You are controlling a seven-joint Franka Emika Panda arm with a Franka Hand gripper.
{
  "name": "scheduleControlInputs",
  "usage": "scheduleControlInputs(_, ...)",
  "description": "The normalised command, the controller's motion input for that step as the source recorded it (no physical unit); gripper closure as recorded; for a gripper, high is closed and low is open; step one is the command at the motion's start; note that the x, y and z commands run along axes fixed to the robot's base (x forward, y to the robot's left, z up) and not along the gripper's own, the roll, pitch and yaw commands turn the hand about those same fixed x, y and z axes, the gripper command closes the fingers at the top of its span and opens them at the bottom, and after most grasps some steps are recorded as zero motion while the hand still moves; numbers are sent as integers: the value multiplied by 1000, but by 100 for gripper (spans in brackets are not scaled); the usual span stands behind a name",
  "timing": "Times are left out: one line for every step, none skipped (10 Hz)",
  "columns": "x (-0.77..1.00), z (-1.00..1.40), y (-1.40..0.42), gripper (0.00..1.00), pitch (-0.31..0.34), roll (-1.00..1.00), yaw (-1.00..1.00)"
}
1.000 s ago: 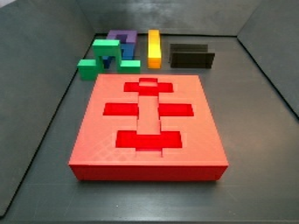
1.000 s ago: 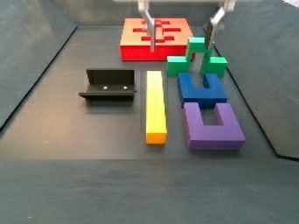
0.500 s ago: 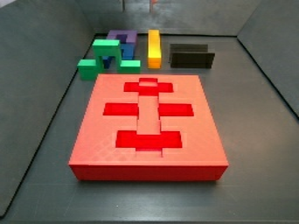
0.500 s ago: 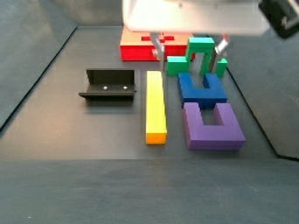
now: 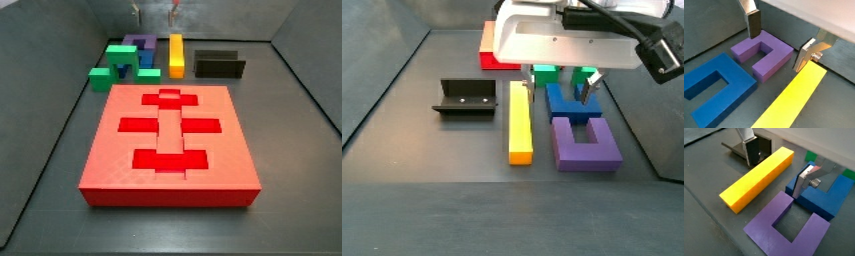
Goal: Pick up the purple object. Move up. Place the purple object on the fixture. Regrasp the purple object. Move to above the board. Insert the purple object.
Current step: Pick up the purple object.
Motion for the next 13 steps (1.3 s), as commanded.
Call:
scheduleControlInputs(-34, -200, 49, 0, -154, -136, 91)
scheduleControlInputs(-120, -160, 37, 0, -209, -186, 40)
scheduleControlInputs(-163, -217, 0, 0, -259, -183, 31)
scheduleControlInputs(-157, -283, 0, 0, -279, -154, 29)
scheduleControlInputs(-120, -211, 0, 0, -211, -67, 0)
scheduleControlInputs(-9, -274, 0, 0, -204, -54, 0)
scheduleControlInputs(0, -331, 0, 0, -203, -40, 0)
scheduleControlInputs(-6, -389, 0, 0, -217, -16, 0)
scheduleControlInputs(-154, -443, 0, 0, -211, 0, 0)
scheduleControlInputs(-251, -271, 6, 0, -166, 0, 0)
scheduleControlInputs(-206, -234, 29, 0, -140, 0, 0)
scheduleControlInputs(-100, -234, 29, 0, -133, -3, 0)
scheduleControlInputs(0, -57, 49, 0, -70, -13, 6)
